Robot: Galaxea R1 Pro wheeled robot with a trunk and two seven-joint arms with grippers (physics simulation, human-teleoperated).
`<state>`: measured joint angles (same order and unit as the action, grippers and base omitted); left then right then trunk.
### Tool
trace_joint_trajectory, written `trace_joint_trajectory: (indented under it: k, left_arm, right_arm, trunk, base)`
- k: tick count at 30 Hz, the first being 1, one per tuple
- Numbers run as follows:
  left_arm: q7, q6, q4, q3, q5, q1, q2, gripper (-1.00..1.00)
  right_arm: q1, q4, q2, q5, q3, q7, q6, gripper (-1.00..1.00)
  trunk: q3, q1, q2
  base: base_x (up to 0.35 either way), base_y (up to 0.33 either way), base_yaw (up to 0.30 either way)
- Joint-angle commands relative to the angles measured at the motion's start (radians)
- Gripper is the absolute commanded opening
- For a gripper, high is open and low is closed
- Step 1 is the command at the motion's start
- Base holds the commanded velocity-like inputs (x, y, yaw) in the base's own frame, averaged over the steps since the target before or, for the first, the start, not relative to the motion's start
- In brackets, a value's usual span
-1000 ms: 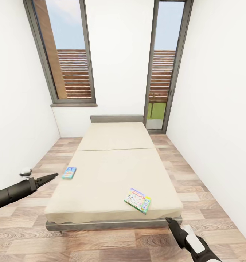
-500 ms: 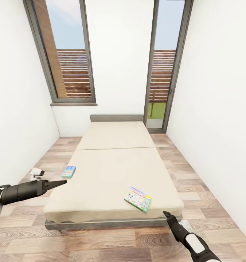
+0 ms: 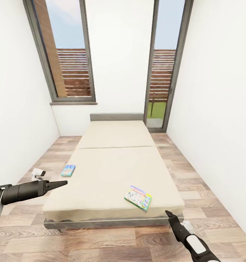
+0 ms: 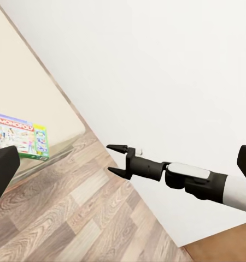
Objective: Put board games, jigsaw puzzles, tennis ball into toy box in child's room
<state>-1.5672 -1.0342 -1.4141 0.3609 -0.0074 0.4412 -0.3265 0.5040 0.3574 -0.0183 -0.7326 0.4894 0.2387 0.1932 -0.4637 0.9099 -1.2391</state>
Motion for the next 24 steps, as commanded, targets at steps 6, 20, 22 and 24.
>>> trace_joint_trajectory:
  k: [6, 20, 22, 24]
  left_arm:
    - [-0.004, -0.01, 0.0, -0.002, -0.002, 0.001, 0.0, 1.0]
    - [-0.004, -0.01, 0.0, -0.002, -0.002, 0.001, 0.0, 1.0]
    - [-0.004, -0.01, 0.0, -0.002, -0.002, 0.001, 0.0, 1.0]
    - [-0.004, -0.01, 0.0, -0.002, -0.002, 0.001, 0.0, 1.0]
  right_arm:
    - [0.0, 0.0, 0.001, -0.016, 0.01, 0.005, 0.005, 1.0]
    - [0.0, 0.0, 0.003, -0.02, 0.01, 0.005, -0.001, 1.0]
    - [0.0, 0.0, 0.003, -0.021, 0.011, 0.005, 0.0, 1.0]
    - [0.0, 0.0, 0.002, -0.023, 0.013, 0.005, 0.002, 1.0]
  trunk:
    - [-0.02, 0.023, -0.043]
    - [-0.064, 0.077, -0.141]
    - [-0.07, 0.084, -0.155]
    - [-0.076, 0.092, -0.169]
  base:
    - [0.0, 0.0, 0.0]
    - [0.0, 0.0, 0.0]
    - [0.0, 0.0, 0.0]
    - [0.0, 0.0, 0.0]
